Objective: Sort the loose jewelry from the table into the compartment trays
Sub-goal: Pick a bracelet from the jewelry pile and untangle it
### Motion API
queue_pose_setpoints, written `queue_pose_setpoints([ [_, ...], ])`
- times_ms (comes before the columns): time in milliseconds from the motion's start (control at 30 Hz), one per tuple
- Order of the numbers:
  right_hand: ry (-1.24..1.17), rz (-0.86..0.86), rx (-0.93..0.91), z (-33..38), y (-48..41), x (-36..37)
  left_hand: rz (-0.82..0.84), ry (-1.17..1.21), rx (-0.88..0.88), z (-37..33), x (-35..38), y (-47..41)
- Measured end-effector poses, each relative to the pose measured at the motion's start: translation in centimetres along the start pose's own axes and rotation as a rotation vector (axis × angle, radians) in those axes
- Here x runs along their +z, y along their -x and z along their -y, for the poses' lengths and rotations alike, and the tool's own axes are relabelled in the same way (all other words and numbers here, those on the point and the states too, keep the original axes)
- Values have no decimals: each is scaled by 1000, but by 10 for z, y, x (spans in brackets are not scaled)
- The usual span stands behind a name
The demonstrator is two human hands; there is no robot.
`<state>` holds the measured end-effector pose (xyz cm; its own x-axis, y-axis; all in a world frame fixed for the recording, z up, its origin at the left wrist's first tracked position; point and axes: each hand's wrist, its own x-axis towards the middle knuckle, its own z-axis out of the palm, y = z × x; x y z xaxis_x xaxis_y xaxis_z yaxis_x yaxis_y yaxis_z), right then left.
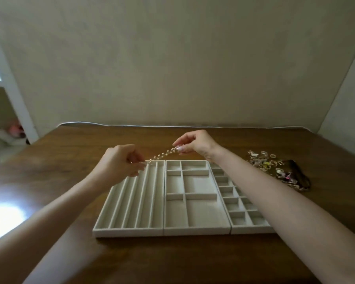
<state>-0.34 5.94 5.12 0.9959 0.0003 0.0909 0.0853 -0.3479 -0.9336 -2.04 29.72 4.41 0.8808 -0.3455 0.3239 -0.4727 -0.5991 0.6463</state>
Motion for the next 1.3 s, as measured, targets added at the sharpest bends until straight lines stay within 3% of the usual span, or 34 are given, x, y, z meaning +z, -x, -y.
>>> queue_pose_setpoints([
  [400,277,175,-53,21,-54,112,-47,-299,36,44,-25,62],
  [933,545,280,-175,20,-53,146,89,-596,85,32,-15,79],
  [1133,524,179,-214,21,-49,124,-66,-483,39,23,-23,64],
  [1300,508,113,-216,20,-33,82,-42,-362,84,1,-7,32],
])
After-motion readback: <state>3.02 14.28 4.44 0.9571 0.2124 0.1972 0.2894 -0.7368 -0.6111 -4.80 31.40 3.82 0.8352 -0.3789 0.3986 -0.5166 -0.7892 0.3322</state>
